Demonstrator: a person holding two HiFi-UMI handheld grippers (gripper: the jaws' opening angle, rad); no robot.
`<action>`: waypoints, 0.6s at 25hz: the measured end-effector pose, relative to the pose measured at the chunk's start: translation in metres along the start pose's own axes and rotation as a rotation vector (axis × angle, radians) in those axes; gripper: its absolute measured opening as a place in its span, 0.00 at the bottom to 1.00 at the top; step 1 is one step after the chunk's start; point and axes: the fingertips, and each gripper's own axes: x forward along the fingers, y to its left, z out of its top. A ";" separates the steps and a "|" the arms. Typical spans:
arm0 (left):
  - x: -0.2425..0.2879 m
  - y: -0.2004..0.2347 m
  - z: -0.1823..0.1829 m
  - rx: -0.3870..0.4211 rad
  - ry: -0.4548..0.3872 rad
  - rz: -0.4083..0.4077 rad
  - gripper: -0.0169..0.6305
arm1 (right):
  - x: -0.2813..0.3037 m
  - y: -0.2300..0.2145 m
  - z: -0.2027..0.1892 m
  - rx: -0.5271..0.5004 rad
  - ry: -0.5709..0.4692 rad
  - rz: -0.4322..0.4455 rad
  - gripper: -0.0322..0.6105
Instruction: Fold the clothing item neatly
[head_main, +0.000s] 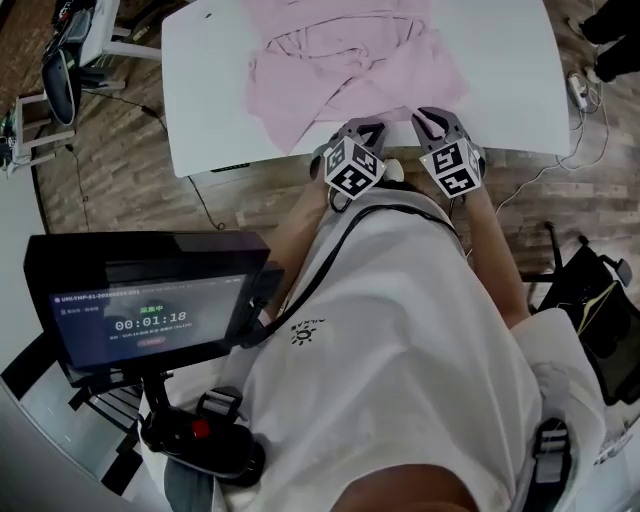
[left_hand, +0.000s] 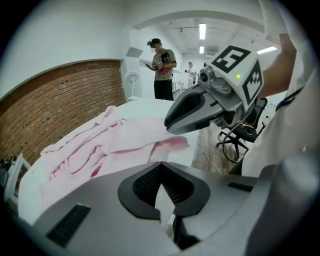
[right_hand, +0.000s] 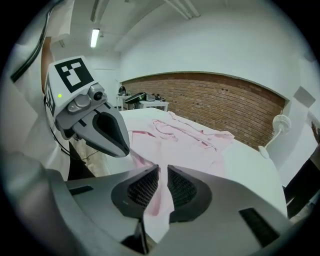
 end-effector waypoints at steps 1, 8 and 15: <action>0.004 -0.008 0.003 0.018 0.001 -0.012 0.03 | -0.004 -0.001 -0.006 -0.002 0.005 -0.005 0.11; 0.020 -0.034 0.008 0.063 0.012 -0.040 0.03 | -0.009 0.004 -0.043 0.025 0.069 -0.022 0.23; 0.017 -0.029 0.006 0.031 0.012 -0.014 0.03 | 0.003 -0.005 -0.065 0.000 0.175 -0.095 0.18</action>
